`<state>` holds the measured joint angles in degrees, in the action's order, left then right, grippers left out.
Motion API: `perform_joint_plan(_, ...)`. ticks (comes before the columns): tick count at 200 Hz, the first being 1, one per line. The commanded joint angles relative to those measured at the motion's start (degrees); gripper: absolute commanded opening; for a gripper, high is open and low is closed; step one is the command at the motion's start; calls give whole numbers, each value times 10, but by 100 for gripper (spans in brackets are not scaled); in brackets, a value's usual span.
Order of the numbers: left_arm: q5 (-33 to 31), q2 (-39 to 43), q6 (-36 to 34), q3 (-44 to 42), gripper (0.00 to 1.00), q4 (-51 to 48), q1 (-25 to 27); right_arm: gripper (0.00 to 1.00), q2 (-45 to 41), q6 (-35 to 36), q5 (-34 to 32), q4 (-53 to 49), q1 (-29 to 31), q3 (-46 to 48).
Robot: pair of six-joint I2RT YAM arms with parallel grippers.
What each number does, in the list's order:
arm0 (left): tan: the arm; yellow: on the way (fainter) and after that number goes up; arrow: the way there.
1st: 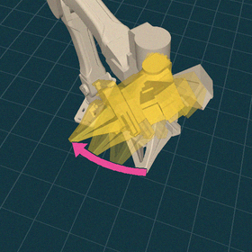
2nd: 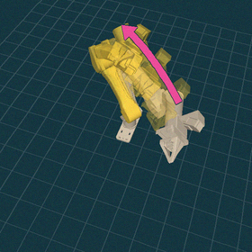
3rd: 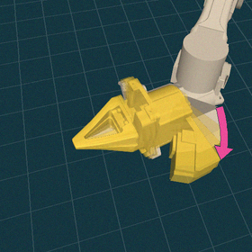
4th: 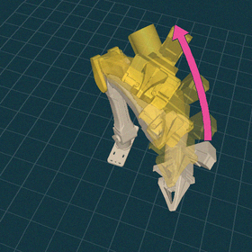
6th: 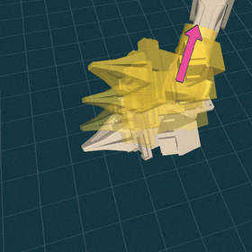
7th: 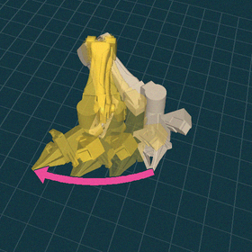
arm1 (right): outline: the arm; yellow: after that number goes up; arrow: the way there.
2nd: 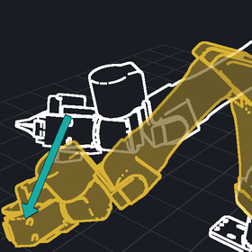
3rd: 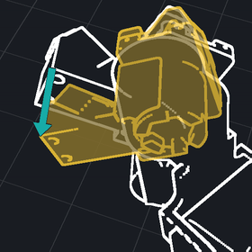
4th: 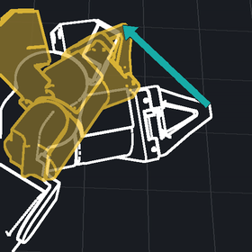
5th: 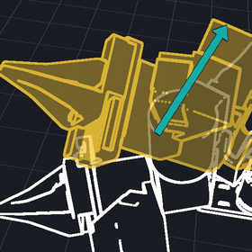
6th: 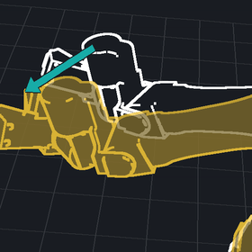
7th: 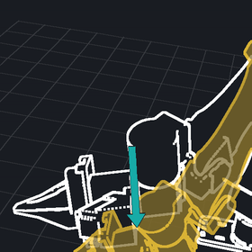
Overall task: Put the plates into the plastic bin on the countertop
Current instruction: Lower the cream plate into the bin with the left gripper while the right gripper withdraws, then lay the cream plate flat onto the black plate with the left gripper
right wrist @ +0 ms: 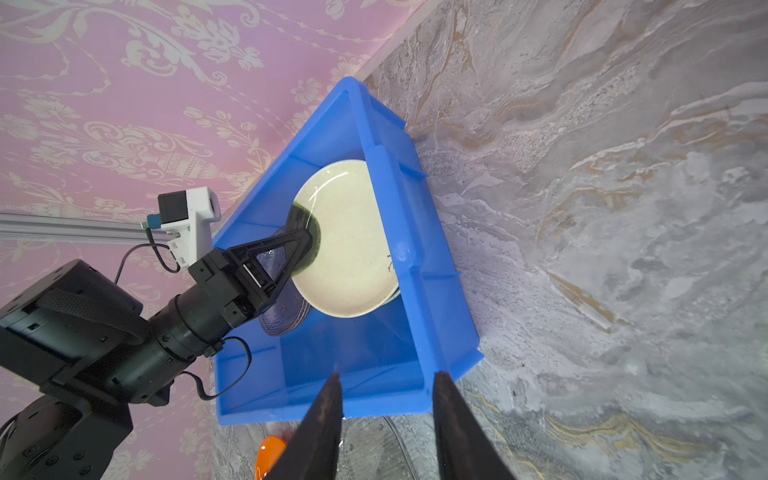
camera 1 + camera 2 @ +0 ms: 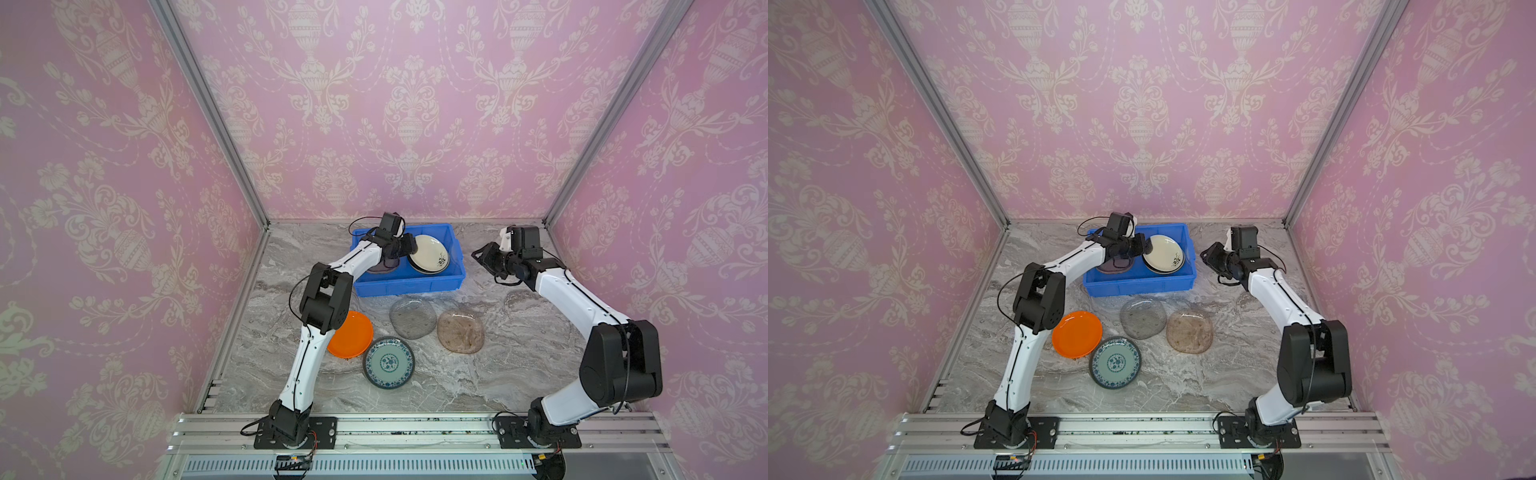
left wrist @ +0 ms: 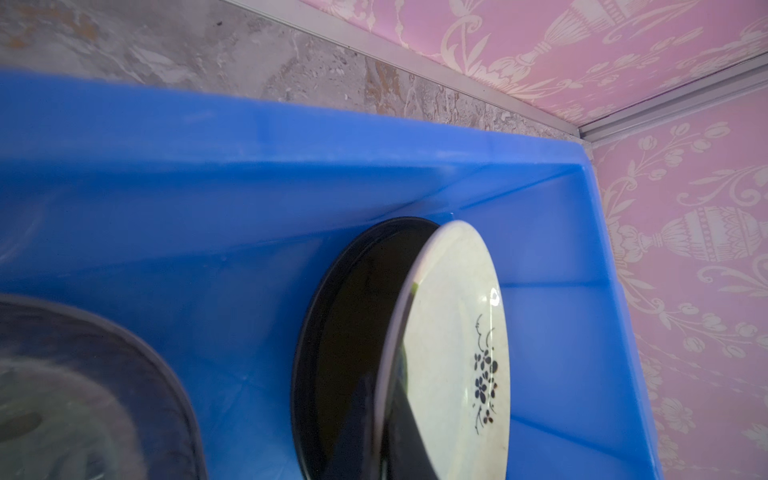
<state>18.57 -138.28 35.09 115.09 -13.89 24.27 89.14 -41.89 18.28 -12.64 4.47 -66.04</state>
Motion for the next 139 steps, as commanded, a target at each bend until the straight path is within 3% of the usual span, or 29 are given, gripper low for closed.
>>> perform_joint_plan(1,-23,-10,-29,27,21,-35,7,39,9,-5,10,11,-3,-3)
perform_joint_plan(19,-33,-9,-39,34,35,-47,8,39,12,-6,10,12,-3,-5)
perform_joint_plan(65,-61,-8,-68,60,49,-89,10,39,16,-8,12,18,-3,-7)
perform_joint_plan(100,-98,-1,-105,68,74,-120,14,39,21,-14,17,31,-3,-2)
perform_joint_plan(139,-107,3,-118,69,76,-138,16,39,27,-17,24,38,-3,-3)
